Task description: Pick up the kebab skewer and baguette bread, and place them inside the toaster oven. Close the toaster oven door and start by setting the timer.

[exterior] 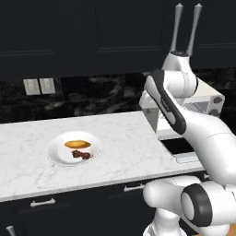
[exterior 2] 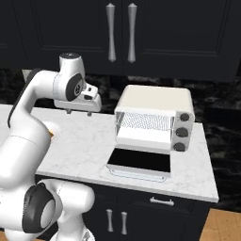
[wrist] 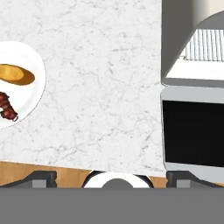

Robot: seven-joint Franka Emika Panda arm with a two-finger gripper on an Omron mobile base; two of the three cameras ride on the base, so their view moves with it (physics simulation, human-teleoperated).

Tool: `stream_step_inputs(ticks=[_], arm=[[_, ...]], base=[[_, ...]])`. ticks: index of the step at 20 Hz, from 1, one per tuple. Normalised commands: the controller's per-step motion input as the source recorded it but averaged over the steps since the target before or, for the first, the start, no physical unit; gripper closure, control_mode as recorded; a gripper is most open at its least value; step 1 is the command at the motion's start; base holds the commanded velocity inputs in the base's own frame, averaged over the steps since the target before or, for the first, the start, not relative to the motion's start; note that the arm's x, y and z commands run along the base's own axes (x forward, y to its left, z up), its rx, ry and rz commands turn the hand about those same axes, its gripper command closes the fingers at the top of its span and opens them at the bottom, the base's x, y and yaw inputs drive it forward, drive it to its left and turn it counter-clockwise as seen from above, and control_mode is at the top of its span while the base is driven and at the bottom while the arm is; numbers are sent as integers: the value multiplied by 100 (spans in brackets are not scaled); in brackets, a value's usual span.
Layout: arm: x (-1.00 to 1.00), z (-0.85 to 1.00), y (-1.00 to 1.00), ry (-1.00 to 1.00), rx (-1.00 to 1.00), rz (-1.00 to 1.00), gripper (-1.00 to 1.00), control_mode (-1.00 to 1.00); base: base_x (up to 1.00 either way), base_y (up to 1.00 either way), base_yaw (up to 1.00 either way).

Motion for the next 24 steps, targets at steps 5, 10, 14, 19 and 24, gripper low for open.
stream_step_inputs(ticks=[5, 10, 14, 19, 24], arm=[[0, 0, 0, 0, 0, 0, -100, 100], [0, 0, 0, 0, 0, 0, -100, 100], [0, 0, 0, 0, 0, 0, -100, 100], [0, 0, 0, 0, 0, 0, -100, -100], [0, 0, 0, 0, 0, 0, -100, -100]], base=[[0, -10, 0], [0, 0, 0], [0, 0, 0], [0, 0, 0], [0, 0, 0]])
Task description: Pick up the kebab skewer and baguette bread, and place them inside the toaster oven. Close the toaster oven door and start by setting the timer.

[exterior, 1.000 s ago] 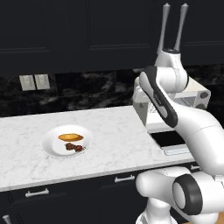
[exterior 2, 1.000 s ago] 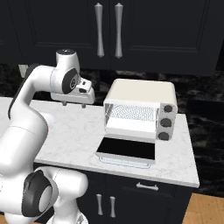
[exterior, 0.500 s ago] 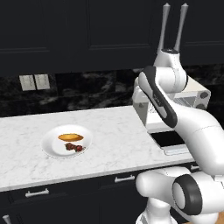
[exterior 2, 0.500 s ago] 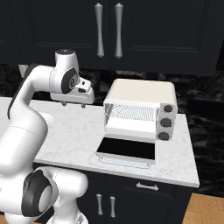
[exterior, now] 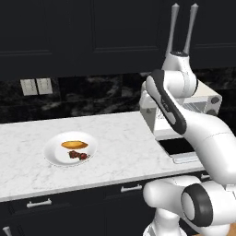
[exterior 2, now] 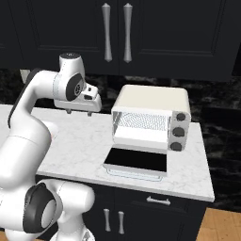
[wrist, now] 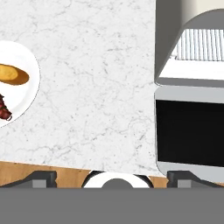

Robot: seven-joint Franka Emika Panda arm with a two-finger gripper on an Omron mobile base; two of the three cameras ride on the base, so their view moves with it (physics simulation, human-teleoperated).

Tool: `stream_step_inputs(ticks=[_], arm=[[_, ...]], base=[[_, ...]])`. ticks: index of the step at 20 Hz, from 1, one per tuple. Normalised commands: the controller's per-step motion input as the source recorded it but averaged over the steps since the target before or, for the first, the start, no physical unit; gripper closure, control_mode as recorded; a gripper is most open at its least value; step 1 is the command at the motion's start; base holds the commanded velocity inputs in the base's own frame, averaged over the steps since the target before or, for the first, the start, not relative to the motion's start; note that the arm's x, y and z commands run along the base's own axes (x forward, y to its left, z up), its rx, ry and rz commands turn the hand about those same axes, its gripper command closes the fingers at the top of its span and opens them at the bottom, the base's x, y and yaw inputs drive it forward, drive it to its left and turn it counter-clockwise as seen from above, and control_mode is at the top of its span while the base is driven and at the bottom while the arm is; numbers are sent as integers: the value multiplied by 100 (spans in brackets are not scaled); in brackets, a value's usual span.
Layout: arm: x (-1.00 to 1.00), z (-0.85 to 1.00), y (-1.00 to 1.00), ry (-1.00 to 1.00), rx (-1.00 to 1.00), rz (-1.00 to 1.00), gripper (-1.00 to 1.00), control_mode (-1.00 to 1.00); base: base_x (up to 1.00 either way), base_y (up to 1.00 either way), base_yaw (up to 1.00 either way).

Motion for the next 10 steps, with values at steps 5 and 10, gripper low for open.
stream_step_inputs(ticks=[5, 10], arm=[[0, -2, 0, -1, 0, 0, -100, -100], [-41, -12, -19, -3, 3, 8, -100, -100]], base=[[0, 0, 0], [0, 0, 0]])
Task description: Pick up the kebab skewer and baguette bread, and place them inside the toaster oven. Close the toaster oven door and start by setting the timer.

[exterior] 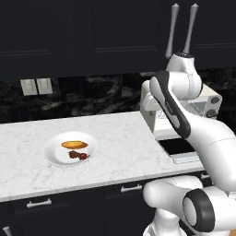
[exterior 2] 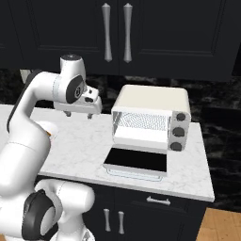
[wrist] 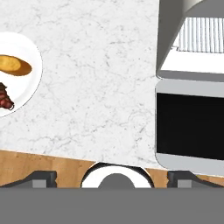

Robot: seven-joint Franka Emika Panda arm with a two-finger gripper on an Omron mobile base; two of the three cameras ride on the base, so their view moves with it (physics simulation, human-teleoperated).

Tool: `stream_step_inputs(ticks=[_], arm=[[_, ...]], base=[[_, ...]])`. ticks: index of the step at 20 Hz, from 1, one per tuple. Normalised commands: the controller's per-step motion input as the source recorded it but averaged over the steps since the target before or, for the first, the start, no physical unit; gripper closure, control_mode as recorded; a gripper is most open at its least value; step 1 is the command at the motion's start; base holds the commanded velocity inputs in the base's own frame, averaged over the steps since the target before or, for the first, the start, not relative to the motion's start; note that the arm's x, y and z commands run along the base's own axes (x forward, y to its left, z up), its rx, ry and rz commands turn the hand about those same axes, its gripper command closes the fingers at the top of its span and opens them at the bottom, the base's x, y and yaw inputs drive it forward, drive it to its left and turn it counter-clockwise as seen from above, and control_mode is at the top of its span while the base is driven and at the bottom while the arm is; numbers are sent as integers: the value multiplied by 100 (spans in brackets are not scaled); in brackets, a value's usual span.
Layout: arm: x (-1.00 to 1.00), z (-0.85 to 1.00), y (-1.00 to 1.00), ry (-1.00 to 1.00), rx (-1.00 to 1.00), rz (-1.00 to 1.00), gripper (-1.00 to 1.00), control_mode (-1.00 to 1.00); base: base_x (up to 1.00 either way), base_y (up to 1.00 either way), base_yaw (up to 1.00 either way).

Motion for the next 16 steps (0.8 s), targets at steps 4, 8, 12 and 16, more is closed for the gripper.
stream_step_inputs(ticks=[4, 8, 12, 16], arm=[[-48, -17, -74, -48, 16, 25, -100, -100], [-20, -31, -97, -54, 17, 17, -100, -100], [0, -35, -98, -48, 13, 13, -100, -100], [17, -33, -68, -39, 12, 5, -100, -100]], base=[[0, 0, 0], [0, 0, 0], [0, 0, 0], [0, 0, 0]])
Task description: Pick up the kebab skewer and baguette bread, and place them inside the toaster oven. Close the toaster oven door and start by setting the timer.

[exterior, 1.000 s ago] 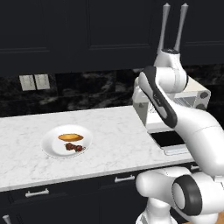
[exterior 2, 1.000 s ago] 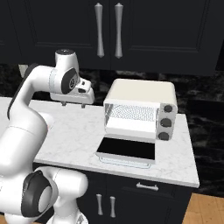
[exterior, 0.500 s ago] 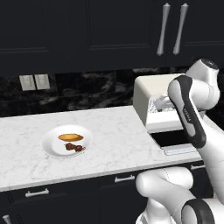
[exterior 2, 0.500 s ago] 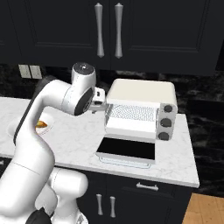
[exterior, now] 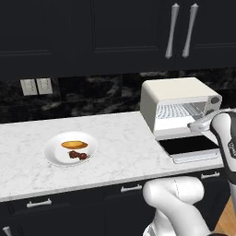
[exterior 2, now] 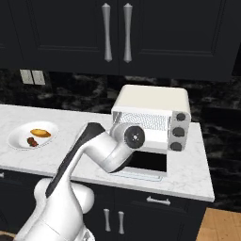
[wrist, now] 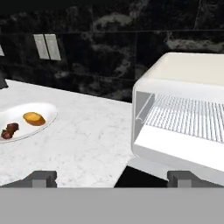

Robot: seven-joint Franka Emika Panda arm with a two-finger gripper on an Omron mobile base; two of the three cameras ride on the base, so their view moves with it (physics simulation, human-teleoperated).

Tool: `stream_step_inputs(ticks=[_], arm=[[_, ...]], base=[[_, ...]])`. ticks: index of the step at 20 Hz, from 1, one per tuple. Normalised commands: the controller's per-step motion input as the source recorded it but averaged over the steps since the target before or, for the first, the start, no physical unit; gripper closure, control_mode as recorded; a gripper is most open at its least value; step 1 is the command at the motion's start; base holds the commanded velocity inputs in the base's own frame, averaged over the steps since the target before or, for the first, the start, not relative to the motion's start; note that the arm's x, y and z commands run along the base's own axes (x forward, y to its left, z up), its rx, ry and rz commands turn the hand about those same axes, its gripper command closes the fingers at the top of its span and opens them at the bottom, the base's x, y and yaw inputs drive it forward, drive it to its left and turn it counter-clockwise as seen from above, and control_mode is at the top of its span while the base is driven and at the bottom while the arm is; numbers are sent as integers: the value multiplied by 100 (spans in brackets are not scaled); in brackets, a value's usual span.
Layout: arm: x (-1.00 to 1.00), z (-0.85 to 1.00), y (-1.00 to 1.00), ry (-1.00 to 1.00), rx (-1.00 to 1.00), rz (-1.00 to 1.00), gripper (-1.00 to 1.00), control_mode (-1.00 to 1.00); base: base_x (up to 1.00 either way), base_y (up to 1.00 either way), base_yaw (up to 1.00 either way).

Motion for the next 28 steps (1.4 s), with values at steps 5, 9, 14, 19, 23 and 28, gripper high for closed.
stream_step_inputs(ticks=[5, 9, 14, 19, 23, 28], arm=[[50, -37, -21, -29, 11, 0, -100, -100], [55, -21, 0, -25, 8, 0, -100, -100], [45, -6, -13, -16, 7, 0, -100, -100], [37, 1, -33, -2, 5, 0, -100, -100], [44, 0, -8, 0, 0, 0, -100, -100], [36, -6, -2, 0, 0, 0, -100, -100]], base=[[0, 0, 0], [0, 0, 0], [0, 0, 0], [0, 0, 0], [0, 0, 0], [0, 0, 0]])
